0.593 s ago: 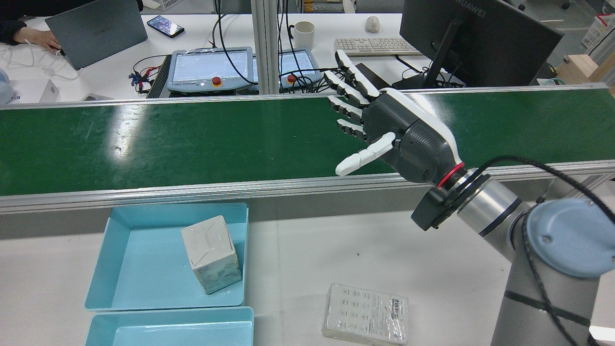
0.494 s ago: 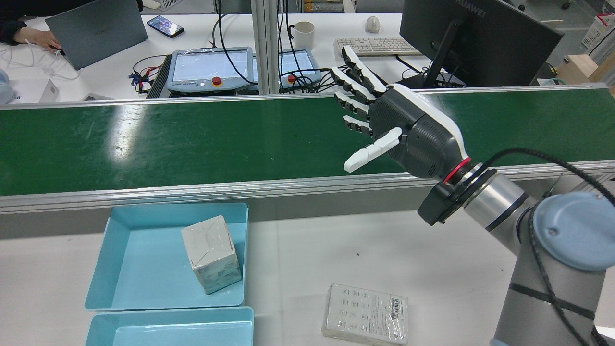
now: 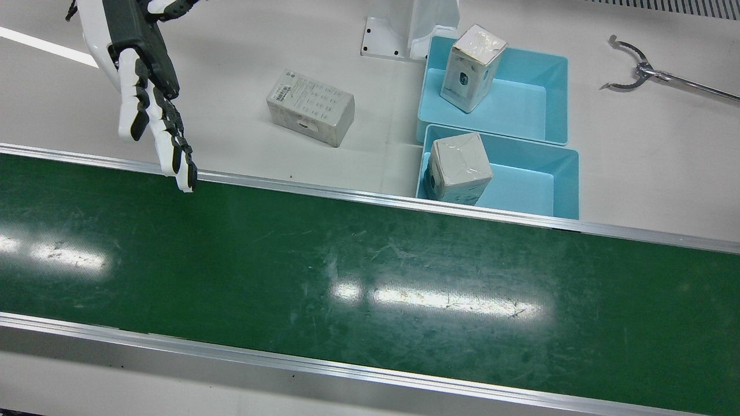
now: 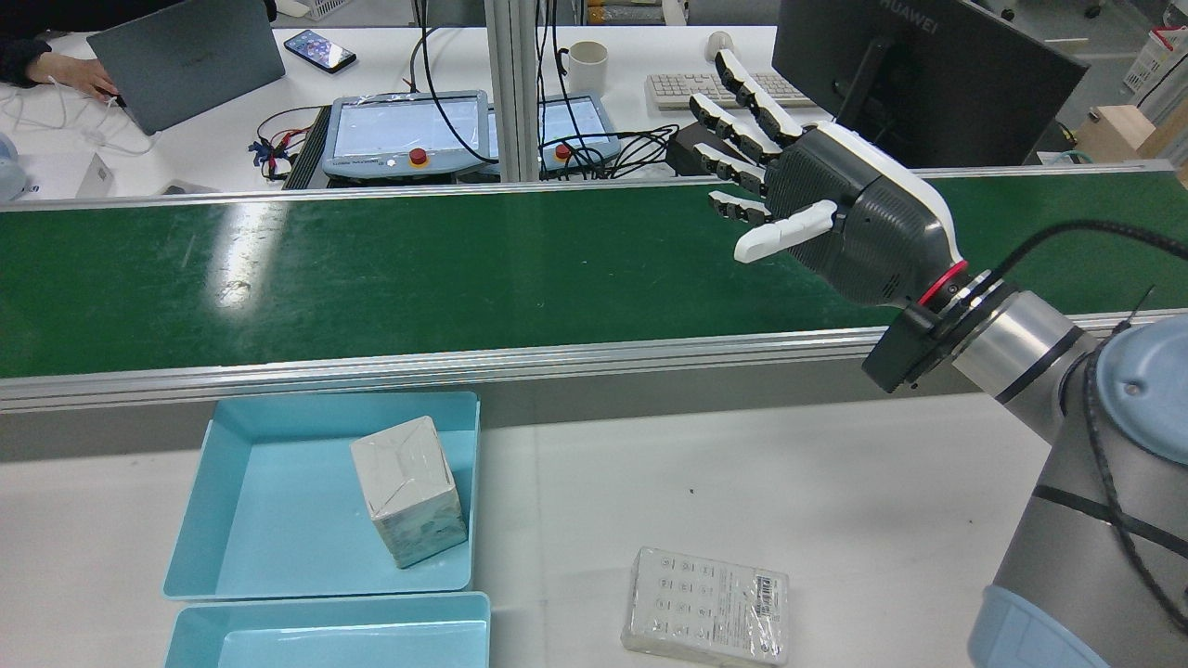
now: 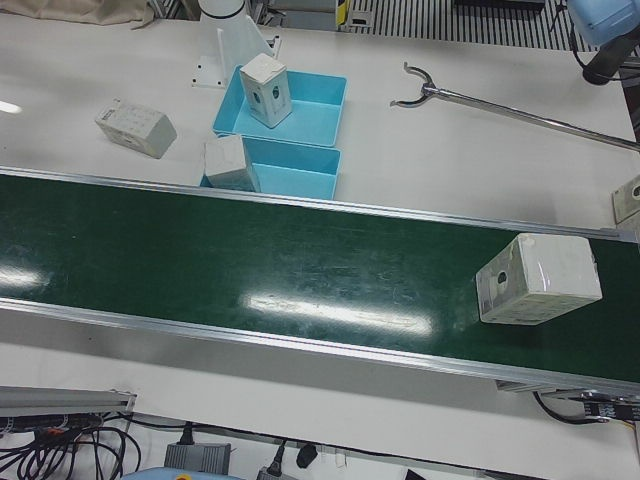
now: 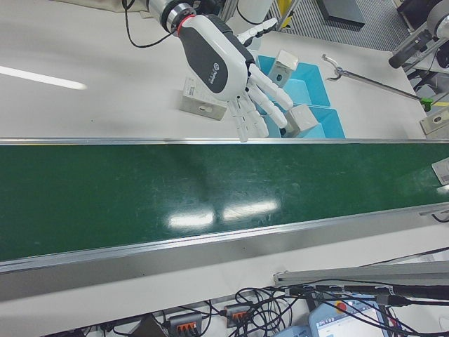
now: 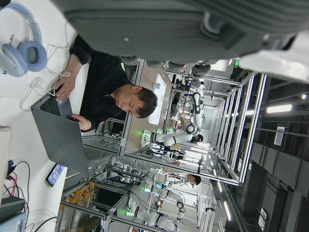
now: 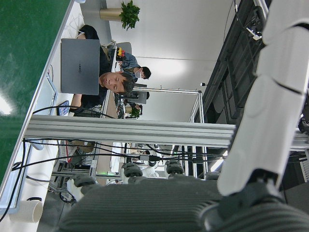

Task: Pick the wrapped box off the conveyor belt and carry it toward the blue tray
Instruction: 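Raise the right hand and move it farther along the belt, fingers open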

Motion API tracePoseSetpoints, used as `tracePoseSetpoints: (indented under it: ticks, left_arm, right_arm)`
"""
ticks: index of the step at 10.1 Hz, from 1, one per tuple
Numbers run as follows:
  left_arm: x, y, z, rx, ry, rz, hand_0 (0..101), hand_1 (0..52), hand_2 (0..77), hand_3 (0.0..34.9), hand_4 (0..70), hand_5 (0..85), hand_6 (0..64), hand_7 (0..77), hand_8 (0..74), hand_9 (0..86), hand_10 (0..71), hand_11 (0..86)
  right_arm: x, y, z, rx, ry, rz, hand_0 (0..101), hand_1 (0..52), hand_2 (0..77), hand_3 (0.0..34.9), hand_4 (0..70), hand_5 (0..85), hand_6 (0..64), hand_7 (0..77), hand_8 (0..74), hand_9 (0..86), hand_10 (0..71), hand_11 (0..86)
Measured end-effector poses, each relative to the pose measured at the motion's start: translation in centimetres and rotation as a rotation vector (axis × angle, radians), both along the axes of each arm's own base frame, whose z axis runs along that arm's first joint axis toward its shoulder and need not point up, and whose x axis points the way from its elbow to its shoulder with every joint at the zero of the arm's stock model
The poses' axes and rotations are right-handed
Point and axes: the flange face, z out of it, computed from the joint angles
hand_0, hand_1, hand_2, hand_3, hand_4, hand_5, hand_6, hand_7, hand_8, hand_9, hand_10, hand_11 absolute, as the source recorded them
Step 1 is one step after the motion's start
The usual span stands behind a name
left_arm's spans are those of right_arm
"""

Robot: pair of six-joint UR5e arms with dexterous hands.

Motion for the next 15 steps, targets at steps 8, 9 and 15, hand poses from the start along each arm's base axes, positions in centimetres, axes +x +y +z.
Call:
tracePoseSetpoints:
  ticks: [8, 9, 15]
  left_arm:
    - [0.0, 0.0, 0.0, 0.000, 0.000, 0.000, 0, 0.0, 1.1, 0.0, 0.0, 1.1, 0.0, 0.0, 0.0, 0.0, 0.0, 0.0]
    - [0.0, 0.0, 0.0, 0.000, 0.000, 0.000, 0, 0.0, 1.1, 0.0, 0.0, 1.1, 0.0, 0.0, 0.0, 0.0, 0.0, 0.0]
    - [0.0, 0.0, 0.0, 0.000, 0.000, 0.000, 0, 0.0, 1.1, 0.0, 0.0, 1.1, 0.0, 0.0, 0.0, 0.0, 0.0, 0.0]
  right_arm:
    - [0.3, 0.4, -0.2, 0.000, -0.038, -0.036, 45, 8.7, 7.6, 30.2, 0.0, 4.4, 0.0, 0.0, 3.3, 1.1, 0.0, 1.1]
    - [0.4, 0.3, -0.2, -0.003, -0.045, -0.036, 45, 8.7, 8.2, 30.2, 0.0, 4.4, 0.0, 0.0, 3.3, 1.1, 0.0, 1.1]
    - [-0.2, -0.9, 0.8, -0.019, 0.020, -0.011, 45, 10.4, 7.6, 30.2, 0.0, 5.5, 0.0, 0.0, 3.3, 1.1, 0.0, 1.1]
